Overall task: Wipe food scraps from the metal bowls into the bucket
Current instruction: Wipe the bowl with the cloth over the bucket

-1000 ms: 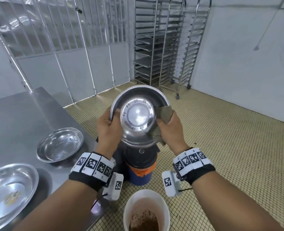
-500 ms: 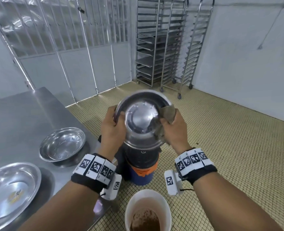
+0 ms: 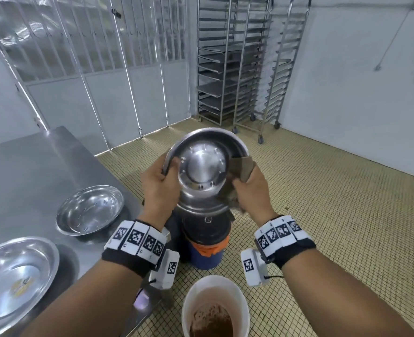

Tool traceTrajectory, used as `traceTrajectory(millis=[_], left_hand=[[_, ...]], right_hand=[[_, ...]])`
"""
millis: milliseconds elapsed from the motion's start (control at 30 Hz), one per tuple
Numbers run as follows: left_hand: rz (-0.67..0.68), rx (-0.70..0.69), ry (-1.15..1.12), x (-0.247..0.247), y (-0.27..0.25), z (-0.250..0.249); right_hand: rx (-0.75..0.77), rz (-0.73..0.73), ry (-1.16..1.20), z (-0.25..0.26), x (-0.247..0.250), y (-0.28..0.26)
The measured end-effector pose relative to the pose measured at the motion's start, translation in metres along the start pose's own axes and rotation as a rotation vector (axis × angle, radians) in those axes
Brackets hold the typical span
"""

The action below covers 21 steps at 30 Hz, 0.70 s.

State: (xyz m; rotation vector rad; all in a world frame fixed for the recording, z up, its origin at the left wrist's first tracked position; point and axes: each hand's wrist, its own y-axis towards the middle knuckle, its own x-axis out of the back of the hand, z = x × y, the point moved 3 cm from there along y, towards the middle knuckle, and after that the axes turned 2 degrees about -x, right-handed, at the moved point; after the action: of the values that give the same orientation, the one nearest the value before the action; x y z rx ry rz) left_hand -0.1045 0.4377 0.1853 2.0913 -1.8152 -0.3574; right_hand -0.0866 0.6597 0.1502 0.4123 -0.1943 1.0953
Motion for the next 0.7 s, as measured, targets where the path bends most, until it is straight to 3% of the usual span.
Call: traceTrajectory(millis=[133,267,400,467,567,700], left_hand=[[0.086,-0.068,0.083,-0.006,-0.006,-0.003],[0.147,-0.074,0.147,-0.004,0.003,-0.009],[0.424,-0.159,0.446,-0.003,0.017,-0.015],[0.499,-0.155,0.447,-0.007,0.015,-0.022],[0.366,-0.107,0.225,-0.007,0.008,-0.024],[0.123,0.037,0.019,-0.005,-0.007,-0.008]], right_hand=[[0.146,-0.022,-0.172,0.024,0.020,0.027],[0.202,-0.050,-0.200,0.022,0.018,0.021],[0.333,0.130,-0.367,0.027,0.015,0.015],[0.379,0.185,-0.431,0.033,0.014,0.016],[0.373,0.059,-0.299,0.036,0.017,0.015],[0.189,-0.054,-0.110,0.019,0.015,0.010]])
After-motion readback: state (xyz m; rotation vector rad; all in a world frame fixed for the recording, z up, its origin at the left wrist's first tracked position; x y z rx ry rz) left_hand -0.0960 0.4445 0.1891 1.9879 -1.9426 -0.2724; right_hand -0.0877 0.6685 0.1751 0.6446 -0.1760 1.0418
